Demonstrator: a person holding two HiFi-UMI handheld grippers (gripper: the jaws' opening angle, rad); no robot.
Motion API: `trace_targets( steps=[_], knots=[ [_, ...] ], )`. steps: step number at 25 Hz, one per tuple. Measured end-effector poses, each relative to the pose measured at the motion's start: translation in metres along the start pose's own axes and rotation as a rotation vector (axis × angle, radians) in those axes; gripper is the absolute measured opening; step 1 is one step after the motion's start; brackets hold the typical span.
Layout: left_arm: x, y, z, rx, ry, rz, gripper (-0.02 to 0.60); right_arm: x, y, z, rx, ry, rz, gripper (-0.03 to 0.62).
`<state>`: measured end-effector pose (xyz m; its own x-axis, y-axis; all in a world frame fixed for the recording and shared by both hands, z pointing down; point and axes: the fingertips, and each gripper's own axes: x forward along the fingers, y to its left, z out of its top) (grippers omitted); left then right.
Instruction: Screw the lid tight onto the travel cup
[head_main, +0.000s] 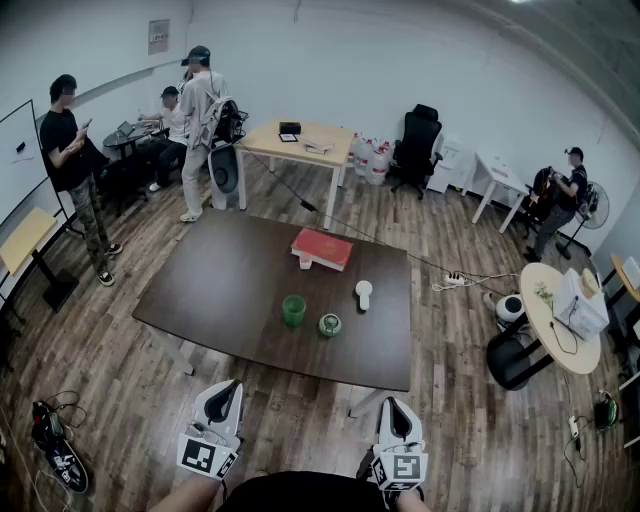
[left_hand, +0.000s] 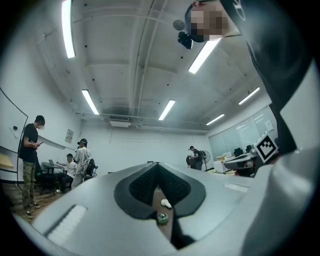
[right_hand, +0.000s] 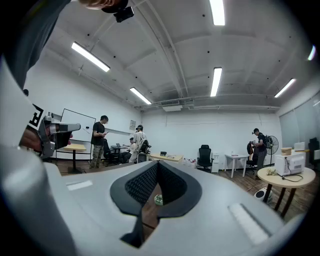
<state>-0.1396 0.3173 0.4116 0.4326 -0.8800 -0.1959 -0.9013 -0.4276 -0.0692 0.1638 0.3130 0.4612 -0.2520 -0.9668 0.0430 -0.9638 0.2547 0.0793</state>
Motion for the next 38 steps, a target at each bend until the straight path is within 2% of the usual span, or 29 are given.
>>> trace_targets(
  steps=[11, 16, 22, 26, 33, 38],
  knots=[
    [0.014, -0.014, -0.004, -0.008, 0.008, 0.000, 0.000, 0.007, -0.014, -0.004, 0.021, -0.017, 0.010, 0.006],
    [0.025, -0.022, -0.010, -0.011, 0.038, 0.018, 0.000, 0.019, -0.021, -0.003, 0.059, -0.039, 0.088, 0.008],
    [0.044, -0.038, -0.027, 0.002, 0.068, 0.058, 0.000, 0.034, -0.038, -0.014, 0.015, -0.072, 0.138, 0.008],
    [0.063, -0.038, -0.031, -0.009, 0.095, 0.081, 0.000, 0.053, -0.049, -0.020, 0.043, -0.068, 0.160, 0.008],
    [0.121, -0.005, -0.044, -0.001, 0.069, 0.046, 0.000, 0.111, -0.064, -0.023, 0.051, -0.066, 0.124, 0.008],
    [0.180, 0.051, -0.064, -0.018, 0.038, -0.002, 0.000, 0.177, -0.058, -0.014, 0.033, -0.061, 0.076, 0.008]
  ],
)
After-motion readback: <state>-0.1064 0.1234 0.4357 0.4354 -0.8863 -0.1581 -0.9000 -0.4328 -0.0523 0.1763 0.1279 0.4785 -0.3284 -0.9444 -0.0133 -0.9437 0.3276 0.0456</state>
